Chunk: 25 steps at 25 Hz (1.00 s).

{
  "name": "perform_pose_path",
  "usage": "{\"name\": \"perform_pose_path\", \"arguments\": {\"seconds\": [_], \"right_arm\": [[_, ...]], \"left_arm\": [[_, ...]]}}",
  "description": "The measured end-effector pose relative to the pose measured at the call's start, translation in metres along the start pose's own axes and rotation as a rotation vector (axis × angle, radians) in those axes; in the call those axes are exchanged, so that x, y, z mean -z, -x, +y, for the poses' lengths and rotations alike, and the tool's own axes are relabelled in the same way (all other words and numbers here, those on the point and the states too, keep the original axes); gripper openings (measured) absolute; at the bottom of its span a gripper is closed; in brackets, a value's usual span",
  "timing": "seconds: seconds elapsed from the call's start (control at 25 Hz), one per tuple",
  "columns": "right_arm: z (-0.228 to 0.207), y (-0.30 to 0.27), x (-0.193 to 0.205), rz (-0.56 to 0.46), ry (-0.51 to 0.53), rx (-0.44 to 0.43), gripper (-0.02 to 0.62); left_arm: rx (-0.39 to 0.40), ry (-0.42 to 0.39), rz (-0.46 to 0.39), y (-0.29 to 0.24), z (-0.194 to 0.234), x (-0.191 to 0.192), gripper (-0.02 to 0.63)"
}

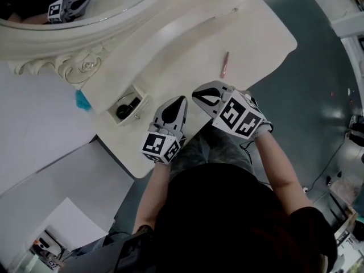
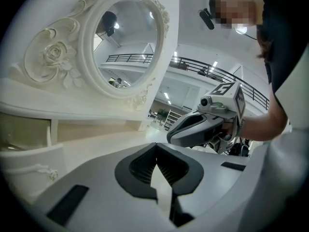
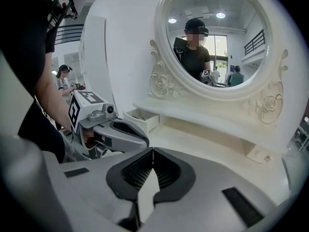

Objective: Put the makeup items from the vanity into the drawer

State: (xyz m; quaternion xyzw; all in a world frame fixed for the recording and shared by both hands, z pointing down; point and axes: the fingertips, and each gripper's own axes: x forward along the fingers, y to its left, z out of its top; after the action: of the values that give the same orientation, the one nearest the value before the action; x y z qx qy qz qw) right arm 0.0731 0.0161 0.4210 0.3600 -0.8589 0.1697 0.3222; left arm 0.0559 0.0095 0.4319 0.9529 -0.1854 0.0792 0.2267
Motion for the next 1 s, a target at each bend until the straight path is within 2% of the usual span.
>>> {"name": "perform_pose_path", "arguments": {"seconds": [0.48, 0.64, 0.76, 0.84, 1.0], "right_arm": [[-0.032, 0.037, 0.053, 0.004, -0.133, 0.094, 0.021], [-0.052, 0.046, 0.075, 0.053, -0.149, 0.142, 0.023], [-0.076, 0.050, 0.097, 0.120, -0.087, 0.160, 0.025], [-0.094, 0.049, 0.109, 0.165, -0.026, 0.140, 0.025], [-0.127, 0.046, 0.123, 0.254, 0.161, 0.022, 0.026]], "left_arm": [[0.119, 0.001, 0.064, -0.051, -0.036, 0.014, 0.012], [0.143, 0.009, 0.074, -0.064, -0.045, 0.018, 0.012], [0.116, 0.010, 0.082, -0.072, -0.041, 0.021, 0.012], [0.081, 0.012, 0.080, -0.077, -0.034, 0.021, 0.012], [-0.042, 0.037, 0.041, -0.087, -0.024, 0.018, 0.012]]}}
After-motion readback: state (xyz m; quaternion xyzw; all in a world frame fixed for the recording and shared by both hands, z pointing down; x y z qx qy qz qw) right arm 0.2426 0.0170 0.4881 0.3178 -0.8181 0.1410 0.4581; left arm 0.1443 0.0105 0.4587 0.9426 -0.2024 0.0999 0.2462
